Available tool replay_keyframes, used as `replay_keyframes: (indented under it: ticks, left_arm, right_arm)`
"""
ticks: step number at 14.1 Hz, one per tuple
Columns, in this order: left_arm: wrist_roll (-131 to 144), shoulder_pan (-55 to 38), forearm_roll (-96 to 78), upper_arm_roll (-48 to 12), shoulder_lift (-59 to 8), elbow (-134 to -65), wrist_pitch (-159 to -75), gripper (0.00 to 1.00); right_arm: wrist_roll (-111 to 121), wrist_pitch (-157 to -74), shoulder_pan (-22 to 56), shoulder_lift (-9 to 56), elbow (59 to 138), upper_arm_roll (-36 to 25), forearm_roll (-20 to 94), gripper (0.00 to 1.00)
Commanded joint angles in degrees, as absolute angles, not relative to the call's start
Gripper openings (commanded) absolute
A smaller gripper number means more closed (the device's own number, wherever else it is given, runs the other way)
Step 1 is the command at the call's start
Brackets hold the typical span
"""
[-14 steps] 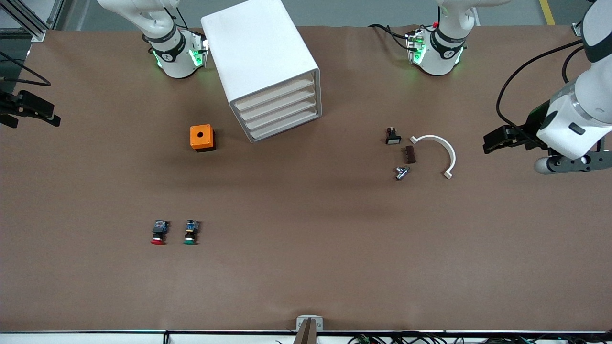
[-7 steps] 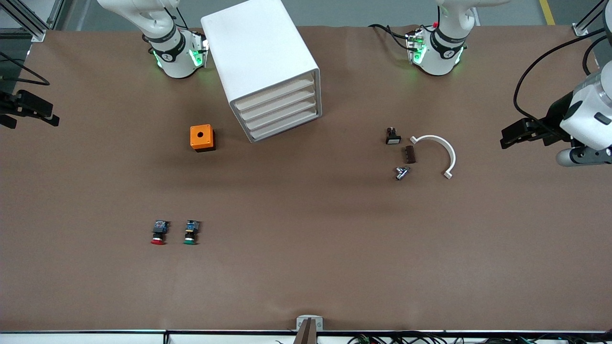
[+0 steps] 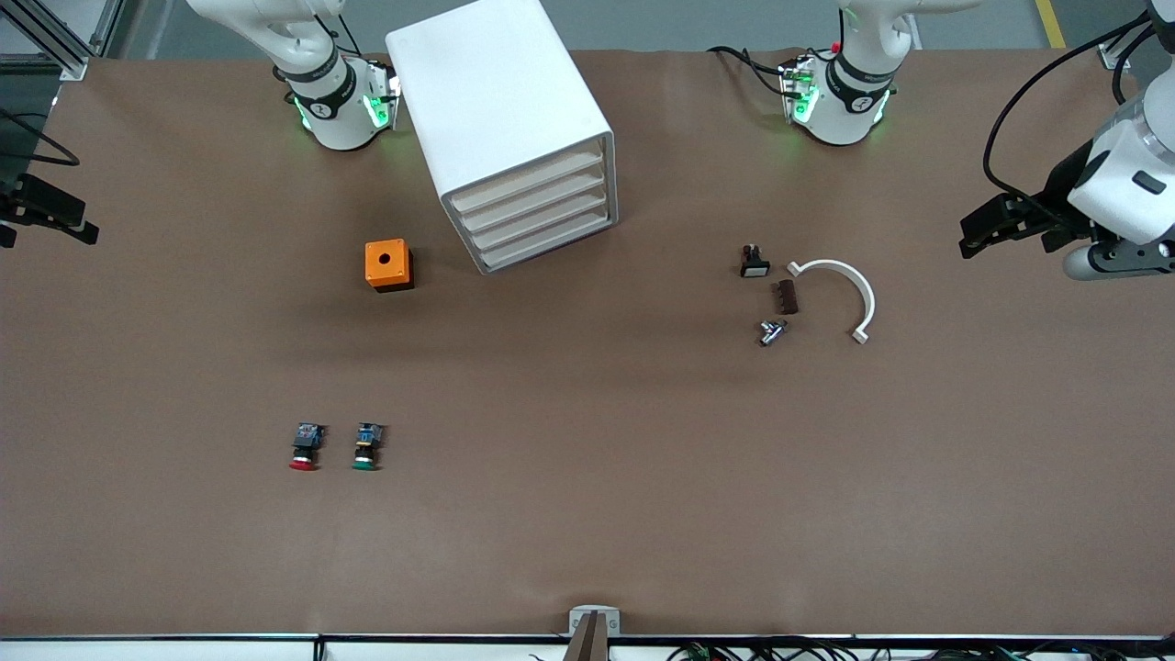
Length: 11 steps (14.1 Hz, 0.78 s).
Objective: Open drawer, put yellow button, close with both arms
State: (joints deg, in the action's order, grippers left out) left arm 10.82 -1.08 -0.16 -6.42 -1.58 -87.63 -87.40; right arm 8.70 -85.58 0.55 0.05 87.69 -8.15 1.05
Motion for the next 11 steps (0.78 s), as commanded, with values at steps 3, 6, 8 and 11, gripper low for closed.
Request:
replay_keyframes:
  ticks: [3, 6, 8, 11]
  left_arm:
    - [9.8, -1.3, 0.4, -5.3, 0.4, -90.0, -88.8, 1.00]
    - [9.8, -1.1, 0.4, -5.3, 0.8, -90.0, -88.8, 1.00]
    - [9.8, -0.3, 0.3, -5.7, 1.2, -90.3, -88.8, 1.00]
    - [9.8, 0.3, 0.4, -5.8, 1.2, -90.3, -89.0, 1.00]
  right_arm:
    - [8.8, -86.0, 0.1, -1.6, 89.1, -7.6, 0.5, 1.00]
    - [8.7, -86.0, 0.0, -1.6, 89.1, -7.6, 0.5, 1.00]
    - [8.7, -86.1, 0.0, -1.6, 89.1, -7.6, 0.5, 1.00]
    - [8.7, -86.1, 0.2, -1.7, 89.1, -7.6, 0.5, 1.00]
